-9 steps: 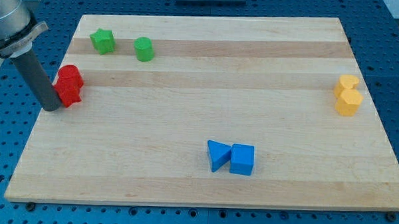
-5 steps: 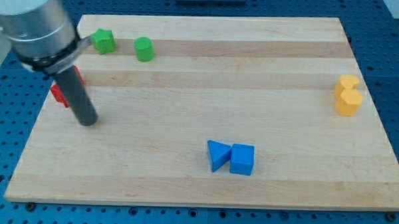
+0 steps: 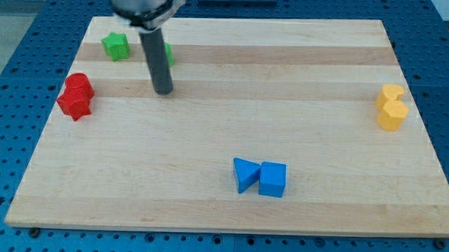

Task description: Slide the green circle to the top side of the board

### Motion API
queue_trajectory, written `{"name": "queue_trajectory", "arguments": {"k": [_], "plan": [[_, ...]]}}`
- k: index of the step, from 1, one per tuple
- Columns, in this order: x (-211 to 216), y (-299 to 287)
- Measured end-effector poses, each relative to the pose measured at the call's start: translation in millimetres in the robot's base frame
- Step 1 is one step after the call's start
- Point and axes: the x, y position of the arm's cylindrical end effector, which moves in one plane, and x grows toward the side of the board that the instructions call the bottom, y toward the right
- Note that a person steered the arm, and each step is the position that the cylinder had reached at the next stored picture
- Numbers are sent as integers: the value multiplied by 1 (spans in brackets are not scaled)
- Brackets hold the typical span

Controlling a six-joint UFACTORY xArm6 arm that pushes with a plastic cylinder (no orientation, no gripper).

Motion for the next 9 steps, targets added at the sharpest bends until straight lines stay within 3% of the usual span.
{"name": "queue_trajectory", "arguments": {"k": [1,3,4,5,6,7,8,9], "plan": [[-27,-1],[-21,-46],[-44,-50],[-82,-44],[-100,-2],[-100,4],[-93,-35],[-62,-46]]}}
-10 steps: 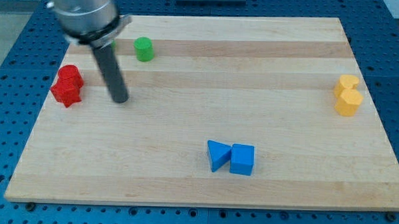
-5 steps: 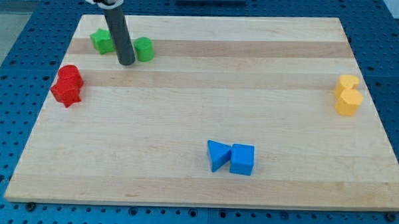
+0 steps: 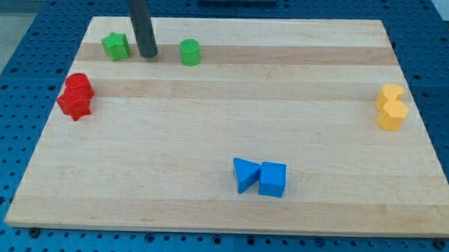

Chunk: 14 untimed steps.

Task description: Slide the green circle to the top side of the board

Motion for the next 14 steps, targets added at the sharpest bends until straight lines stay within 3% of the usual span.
{"name": "queue_trajectory", "arguments": {"k": [1,3,6,8,9,11,12,14], "plan": [[4,24],[-31,99],[10,123],[-31,136],[-22,132],[-40,85],[-61,92],[-61,139]]}}
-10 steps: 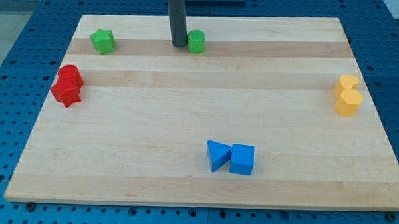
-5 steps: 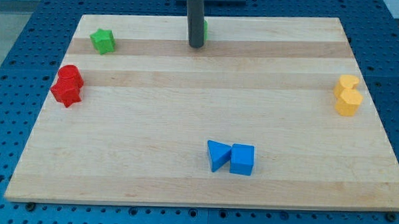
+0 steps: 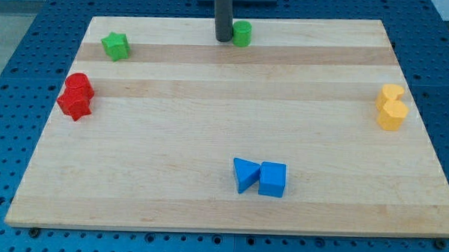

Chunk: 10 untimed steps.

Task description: Slide the green circle to the top side of the board

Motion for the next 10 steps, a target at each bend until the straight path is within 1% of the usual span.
{"name": "queue_trajectory", "arguments": {"k": [1,2,3,4,5,6,7,8,10], "plan": [[31,-25],[43,-25],[19,-19],[-19,1],[-22,5],[0,-19],[36,-25],[42,-5],[-4,28]]}}
